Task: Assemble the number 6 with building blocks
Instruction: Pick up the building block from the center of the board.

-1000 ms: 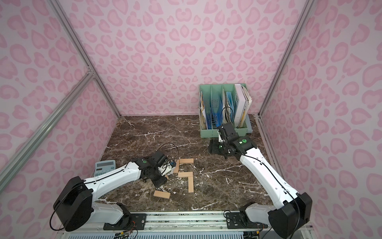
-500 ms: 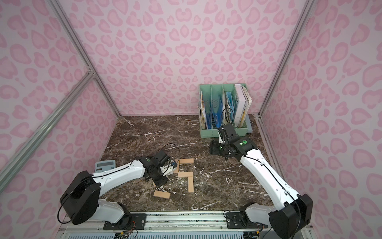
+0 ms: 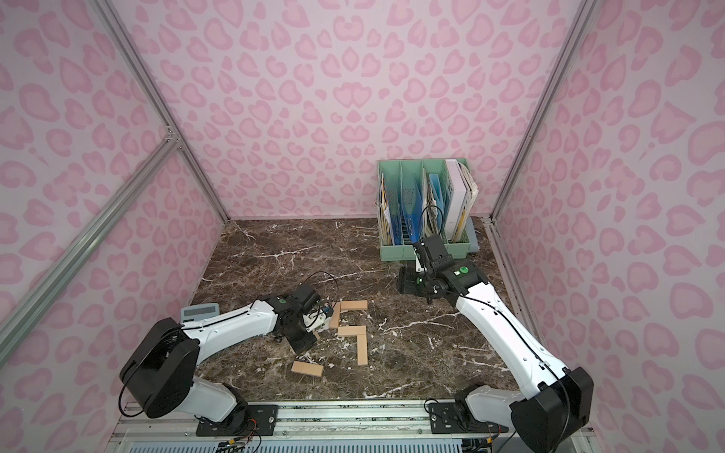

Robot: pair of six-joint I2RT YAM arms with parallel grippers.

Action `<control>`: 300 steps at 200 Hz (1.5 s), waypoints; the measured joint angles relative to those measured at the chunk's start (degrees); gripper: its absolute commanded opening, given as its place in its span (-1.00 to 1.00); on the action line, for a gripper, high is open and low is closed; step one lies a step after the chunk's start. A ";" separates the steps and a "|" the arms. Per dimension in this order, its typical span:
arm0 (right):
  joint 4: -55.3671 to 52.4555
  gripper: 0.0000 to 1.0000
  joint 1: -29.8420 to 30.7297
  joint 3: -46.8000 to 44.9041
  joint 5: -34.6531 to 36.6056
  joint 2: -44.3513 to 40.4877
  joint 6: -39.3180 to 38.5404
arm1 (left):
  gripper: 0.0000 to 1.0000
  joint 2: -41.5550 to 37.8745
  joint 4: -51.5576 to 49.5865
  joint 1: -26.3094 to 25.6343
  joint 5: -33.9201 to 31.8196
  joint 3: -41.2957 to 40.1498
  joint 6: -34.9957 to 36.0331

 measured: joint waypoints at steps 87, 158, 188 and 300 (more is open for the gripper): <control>-0.13 0.42 -2.36 -0.37 -0.07 -1.70 -1.49 | -0.06 2.89 -2.36 0.11 2.43 2.34 0.83; -0.11 0.38 -4.22 -0.37 -1.42 -1.77 -3.10 | -0.12 2.62 -3.54 0.55 1.88 1.62 0.83; -0.11 0.37 -4.72 -0.55 -2.08 -1.77 -3.93 | -0.36 3.17 -3.74 0.59 1.84 1.79 0.85; 0.57 0.31 -5.25 -1.22 -3.74 -3.30 -4.31 | -0.52 4.61 -9.01 1.49 0.83 12.66 -8.90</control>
